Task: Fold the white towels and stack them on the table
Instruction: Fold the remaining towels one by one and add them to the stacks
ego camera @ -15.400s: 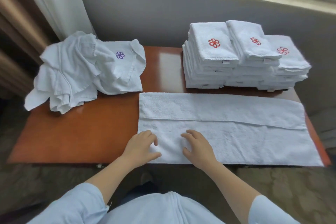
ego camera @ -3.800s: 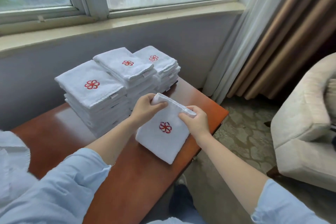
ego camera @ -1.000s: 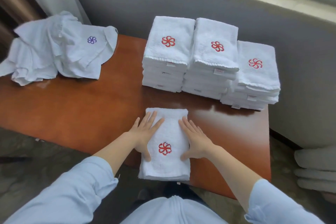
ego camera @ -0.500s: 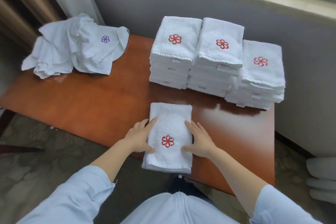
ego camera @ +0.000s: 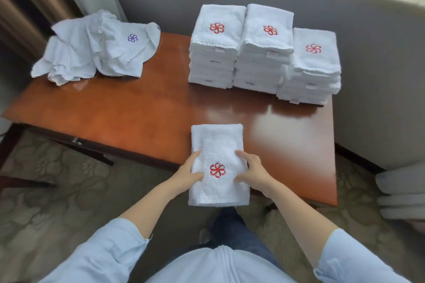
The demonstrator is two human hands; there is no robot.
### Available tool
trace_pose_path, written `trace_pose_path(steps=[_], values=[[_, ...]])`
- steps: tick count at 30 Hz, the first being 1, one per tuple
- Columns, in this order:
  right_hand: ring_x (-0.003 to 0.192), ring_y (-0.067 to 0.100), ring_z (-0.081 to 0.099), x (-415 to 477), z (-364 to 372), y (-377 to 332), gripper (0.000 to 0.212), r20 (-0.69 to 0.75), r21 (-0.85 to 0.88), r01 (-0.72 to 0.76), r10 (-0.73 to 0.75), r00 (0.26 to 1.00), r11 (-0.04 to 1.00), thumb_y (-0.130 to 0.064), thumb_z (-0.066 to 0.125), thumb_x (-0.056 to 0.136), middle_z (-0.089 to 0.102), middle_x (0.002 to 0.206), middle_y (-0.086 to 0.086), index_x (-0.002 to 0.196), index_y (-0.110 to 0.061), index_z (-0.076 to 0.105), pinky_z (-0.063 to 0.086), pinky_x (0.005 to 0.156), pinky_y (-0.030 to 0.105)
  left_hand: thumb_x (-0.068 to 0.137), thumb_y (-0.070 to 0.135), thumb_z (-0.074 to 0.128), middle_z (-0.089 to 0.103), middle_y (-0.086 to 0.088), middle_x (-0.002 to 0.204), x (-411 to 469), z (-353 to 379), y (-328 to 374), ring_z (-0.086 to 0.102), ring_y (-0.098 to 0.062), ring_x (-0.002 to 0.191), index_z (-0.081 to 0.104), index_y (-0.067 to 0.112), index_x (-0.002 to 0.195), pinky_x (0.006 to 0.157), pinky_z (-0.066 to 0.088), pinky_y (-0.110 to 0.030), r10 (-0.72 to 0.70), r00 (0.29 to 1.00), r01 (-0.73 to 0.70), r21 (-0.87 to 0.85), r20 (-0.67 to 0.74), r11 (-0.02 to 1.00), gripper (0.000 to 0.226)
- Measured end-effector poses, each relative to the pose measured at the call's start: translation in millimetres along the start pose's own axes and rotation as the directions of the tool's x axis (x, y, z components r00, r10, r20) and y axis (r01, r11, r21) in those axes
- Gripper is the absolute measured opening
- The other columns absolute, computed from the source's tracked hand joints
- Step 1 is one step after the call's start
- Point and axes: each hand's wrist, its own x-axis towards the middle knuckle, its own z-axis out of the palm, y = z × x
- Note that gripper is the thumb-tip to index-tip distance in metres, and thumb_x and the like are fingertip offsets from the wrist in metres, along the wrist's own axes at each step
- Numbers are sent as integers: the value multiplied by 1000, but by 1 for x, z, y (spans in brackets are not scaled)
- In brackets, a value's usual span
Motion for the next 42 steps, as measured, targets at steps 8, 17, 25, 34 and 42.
trace_pose_path(steps=[8, 17, 25, 34, 42], values=[[115, 24, 62, -43, 7, 20, 75, 125, 500, -129, 76, 989, 856, -7, 59, 76, 55, 132, -3, 141, -40, 43, 58, 81, 37, 80, 3, 50, 53, 11, 130, -33, 3, -11, 60, -11, 110, 33, 47, 144, 77, 54, -27, -9, 997, 21, -159, 73, 987, 79], [113, 22, 60, -66, -42, 2, 79, -71, 511, 68, -37, 997, 857, -5, 54, 65, 52, 130, -5, 129, -51, 47, 57, 80, 31, 83, 2, 52, 37, 10, 148, -34, 11, 58, 47, -17, 127, 18, 44, 152, 93, 53, -35, 200, 973, -194, -56, 114, 979, 88], [111, 13, 64, -72, -167, -39, 88, -263, 479, 266, -152, 953, 837, -8, 51, 58, 59, 130, -14, 130, -57, 45, 55, 77, 28, 66, 12, 56, 41, 15, 146, -10, 18, 202, 52, -8, 123, 17, 49, 152, 86, 54, -26, 416, 894, -425, 18, 168, 905, 101], [107, 10, 66, -34, -336, -85, 84, -369, 369, 390, -253, 894, 844, -8, 52, 58, 54, 134, -11, 127, -56, 47, 56, 78, 28, 65, 14, 57, 54, 12, 130, 55, 40, 372, 59, -5, 73, 19, 52, 150, 71, 55, -24, 516, 837, -541, 135, 182, 830, 100], [120, 20, 57, 35, -424, -97, 76, -299, 347, 311, -210, 931, 885, -11, 53, 58, 47, 141, -10, 109, -68, 50, 46, 104, 50, 65, 12, 57, 59, 9, 122, 135, 50, 447, 61, -7, 79, 14, 47, 153, 70, 53, -21, 400, 899, -430, 185, 177, 884, 103]])
